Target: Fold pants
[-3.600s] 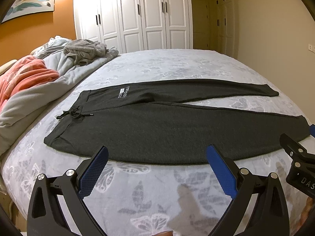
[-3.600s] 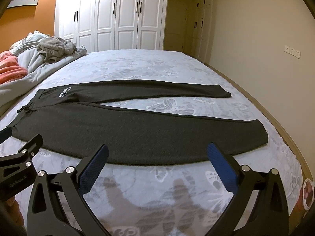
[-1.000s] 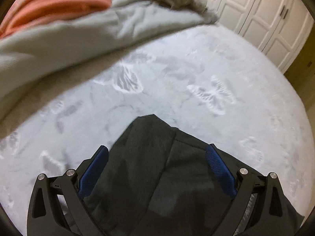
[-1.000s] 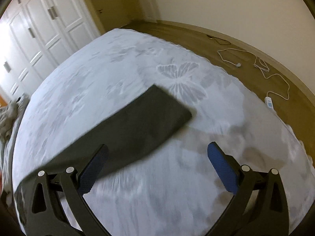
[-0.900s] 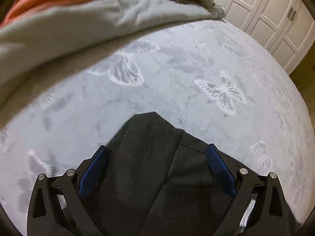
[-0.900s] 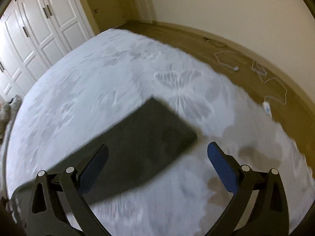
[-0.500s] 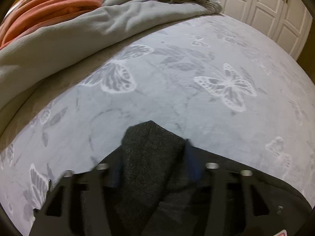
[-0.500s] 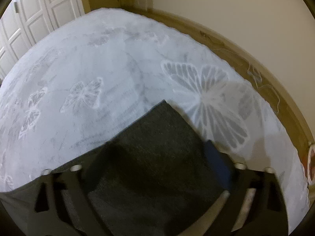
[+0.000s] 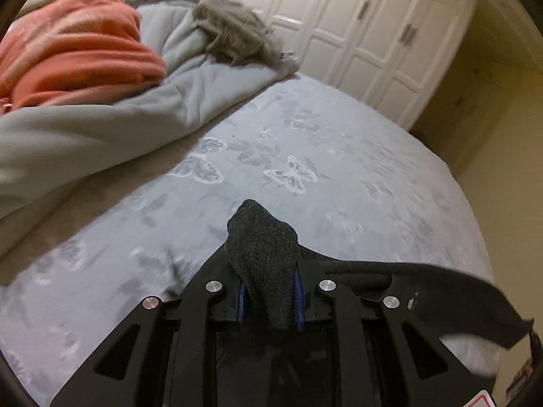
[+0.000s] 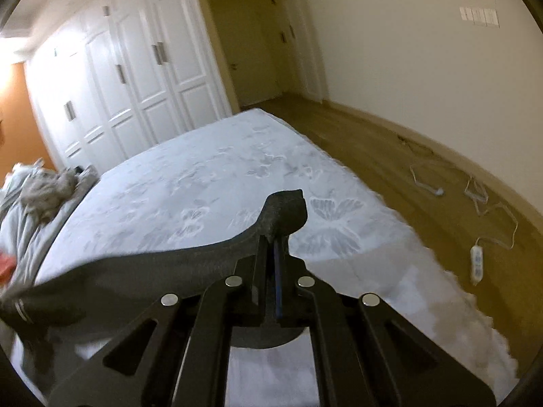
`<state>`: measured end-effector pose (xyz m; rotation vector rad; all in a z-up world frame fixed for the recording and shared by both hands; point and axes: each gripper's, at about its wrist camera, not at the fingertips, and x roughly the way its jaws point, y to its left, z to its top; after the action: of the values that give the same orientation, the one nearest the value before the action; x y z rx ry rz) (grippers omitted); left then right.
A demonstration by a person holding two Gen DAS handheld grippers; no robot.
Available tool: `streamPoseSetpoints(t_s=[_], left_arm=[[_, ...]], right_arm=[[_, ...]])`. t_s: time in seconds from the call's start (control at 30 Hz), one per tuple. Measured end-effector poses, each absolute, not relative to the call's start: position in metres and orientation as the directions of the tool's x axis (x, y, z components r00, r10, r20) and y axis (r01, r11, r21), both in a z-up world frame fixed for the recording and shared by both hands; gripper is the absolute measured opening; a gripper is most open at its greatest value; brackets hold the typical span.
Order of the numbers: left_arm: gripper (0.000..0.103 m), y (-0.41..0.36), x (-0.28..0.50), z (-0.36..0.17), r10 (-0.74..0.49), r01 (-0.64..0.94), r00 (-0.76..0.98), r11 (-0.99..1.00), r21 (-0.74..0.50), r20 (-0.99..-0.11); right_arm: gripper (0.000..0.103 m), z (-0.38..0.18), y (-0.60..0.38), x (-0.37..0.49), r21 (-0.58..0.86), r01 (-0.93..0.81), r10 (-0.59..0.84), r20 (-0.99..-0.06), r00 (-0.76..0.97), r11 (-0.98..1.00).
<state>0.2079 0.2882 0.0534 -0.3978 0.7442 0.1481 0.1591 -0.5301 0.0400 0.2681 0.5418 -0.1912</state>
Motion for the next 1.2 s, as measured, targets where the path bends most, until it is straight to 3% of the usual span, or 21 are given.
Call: streamPoseSetpoints(t_s=[0.1,0.23,0.33,0.4,0.47,0.5,0.57,0.7,0.87,0.97,1.2], left_arm=[[0.021,0.290,0.158,0.042,-0.008,-0.253,0.701,0.932,-0.258,-0.714],[0.043,0.297,0.109,0.000,-0.059,-0.305,0.633,0.898,-0.319,-0.772],[0.043,0.308,0.084,-0.014,-0.085,-0.403,0.638,0.810,-0.426,-0.765],[0.044,0.309,0.075,-0.016,-0.109,-0.435,0.651,0.757,-0.487,-0.751],[0.049,0.307,0.075,-0.017,-0.129,-0.469,0.666,0.694,-0.547,-0.734],[0.050,0.305,0.075,-0.018,-0.133,-0.482,0.674,0.667,-0.569,-0.727],[0.055,0.299,0.081,-0.020,-0.155,-0.500,0.672,0.626,-0.598,-0.724],[0.056,0.301,0.082,-0.033,-0.169,-0.566,0.688,0.483,-0.668,-0.705],[0.056,0.313,0.068,-0.045,-0.088,-0.645,0.661,0.443,-0.623,-0.746],[0.056,0.324,0.058,-0.042,-0.096,-0.637,0.676,0.421,-0.645,-0.731],[0.056,0.324,0.067,-0.052,-0.234,-0.575,0.682,0.412,-0.707,-0.692]], right_arm=[[0.003,0.015,-0.536,0.116,0.177,0.273,-0.120,-0.591,0.798,0.946],[0.006,-0.019,-0.551,0.072,0.180,0.387,-0.178,-0.665,0.725,0.904],[0.008,-0.015,-0.554,0.036,0.257,0.439,-0.169,-0.669,0.724,0.861],[0.017,-0.004,-0.543,0.021,0.282,0.427,-0.156,-0.650,0.744,0.859],[0.075,0.013,-0.522,0.010,0.289,0.410,-0.163,-0.610,0.776,0.865],[0.082,0.018,-0.512,0.003,0.299,0.398,-0.167,-0.580,0.798,0.867],[0.083,0.022,-0.491,-0.003,0.316,0.339,-0.119,-0.551,0.826,0.886],[0.082,0.012,-0.457,0.013,0.287,0.300,-0.072,-0.603,0.795,0.910],[0.082,-0.019,-0.460,0.037,0.305,0.416,-0.067,-0.734,0.676,0.856],[0.082,-0.035,-0.475,0.043,0.385,0.466,-0.015,-0.758,0.652,0.797],[0.082,-0.065,-0.500,0.074,0.474,0.509,0.063,-0.773,0.631,0.719]])
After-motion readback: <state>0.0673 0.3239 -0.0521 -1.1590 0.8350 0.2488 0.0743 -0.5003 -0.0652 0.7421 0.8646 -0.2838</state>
